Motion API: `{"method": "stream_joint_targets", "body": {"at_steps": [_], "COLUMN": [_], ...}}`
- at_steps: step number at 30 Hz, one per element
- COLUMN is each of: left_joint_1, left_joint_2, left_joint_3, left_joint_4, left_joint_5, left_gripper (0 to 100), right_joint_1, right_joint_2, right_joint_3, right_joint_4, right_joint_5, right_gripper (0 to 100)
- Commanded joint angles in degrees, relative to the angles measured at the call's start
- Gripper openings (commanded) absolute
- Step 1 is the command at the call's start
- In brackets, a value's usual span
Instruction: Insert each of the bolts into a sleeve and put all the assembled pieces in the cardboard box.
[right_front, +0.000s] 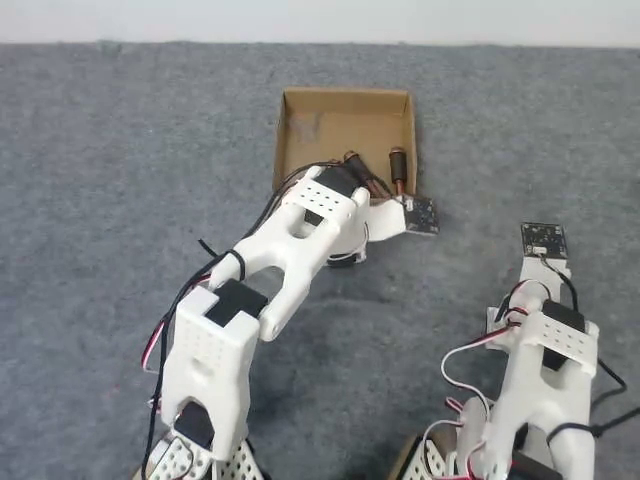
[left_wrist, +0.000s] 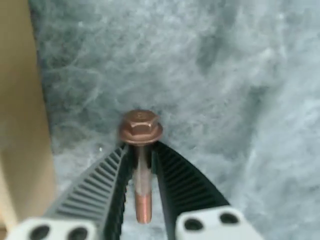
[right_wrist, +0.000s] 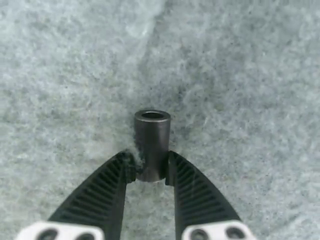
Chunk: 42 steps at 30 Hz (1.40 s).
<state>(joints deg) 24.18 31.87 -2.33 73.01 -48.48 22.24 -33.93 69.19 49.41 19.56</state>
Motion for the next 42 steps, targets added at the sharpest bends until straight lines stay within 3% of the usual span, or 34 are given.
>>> {"method": "stream_joint_targets", "body": {"at_steps": [1, 10, 15, 26, 31, 42], "left_joint_1": [-0.4, -0.7, -7.4, -11.3, -11.6, -13.6], "left_joint_2": [-0.7, -0.8, -4.4, -25.5, -25.6, -22.4], "left_joint_3": [-3.8, -5.0, -3.2, 22.2, 25.5, 25.2], "left_joint_4": [0.6, 8.6, 9.1, -6.0, -7.1, -9.2], "left_joint_5": [9.7, 39.3, 47.7, 58.0, 58.4, 58.0], "left_gripper": [1, 1, 1, 2, 11, 10], "right_joint_1": [-0.8, -0.8, -0.8, -0.7, -0.7, -0.7], "right_joint_2": [-1.6, -1.5, -1.5, -1.5, -1.5, -1.5], "right_joint_3": [-0.3, -0.3, -0.2, -0.2, -0.2, -0.2], "right_joint_4": [-1.0, -1.1, -1.1, -0.9, -0.8, -0.7], "right_joint_5": [0.9, 0.7, 0.7, 0.7, 0.7, 0.7], "right_gripper": [0.7, 0.7, 0.7, 0.7, 0.7, 0.7]}}
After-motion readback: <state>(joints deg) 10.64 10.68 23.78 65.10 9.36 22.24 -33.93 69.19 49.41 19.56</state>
